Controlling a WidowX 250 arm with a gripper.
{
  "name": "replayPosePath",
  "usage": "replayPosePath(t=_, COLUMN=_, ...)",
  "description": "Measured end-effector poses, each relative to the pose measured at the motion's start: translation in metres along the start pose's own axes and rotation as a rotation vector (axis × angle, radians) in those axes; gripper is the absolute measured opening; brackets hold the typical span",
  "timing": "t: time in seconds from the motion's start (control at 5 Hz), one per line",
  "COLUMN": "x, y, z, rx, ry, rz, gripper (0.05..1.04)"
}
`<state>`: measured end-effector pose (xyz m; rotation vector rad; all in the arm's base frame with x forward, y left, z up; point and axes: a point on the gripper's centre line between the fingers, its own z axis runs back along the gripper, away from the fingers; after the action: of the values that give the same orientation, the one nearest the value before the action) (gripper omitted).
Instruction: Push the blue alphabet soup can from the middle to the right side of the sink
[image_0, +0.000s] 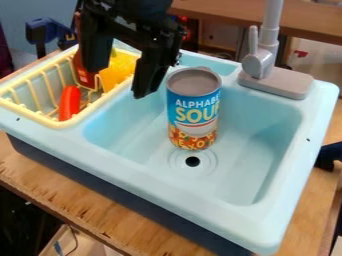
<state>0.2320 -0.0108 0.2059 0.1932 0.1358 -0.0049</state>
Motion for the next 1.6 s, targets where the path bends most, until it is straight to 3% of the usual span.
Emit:
replayPosePath(t=0.2, x=0.002, y=-0.001, z=-0.006, rx=0.005, ry=0.028, rz=-0.005, gripper=1.002)
replayPosePath(t=0.6, x=0.043, y=0.018, z=0.007, rx=-0.006, ry=-0.033, rz=0.023, gripper=1.002)
replayPosePath(t=1.0, x=0.071, y=0.026, z=-0.011, rx=0.079, ry=-0.027, rz=-0.044, gripper=1.002)
replayPosePath(t=1.6, x=0.098, y=0.045, z=-0.025, rx=0.142, ry=-0.024, rz=-0.058, gripper=1.002)
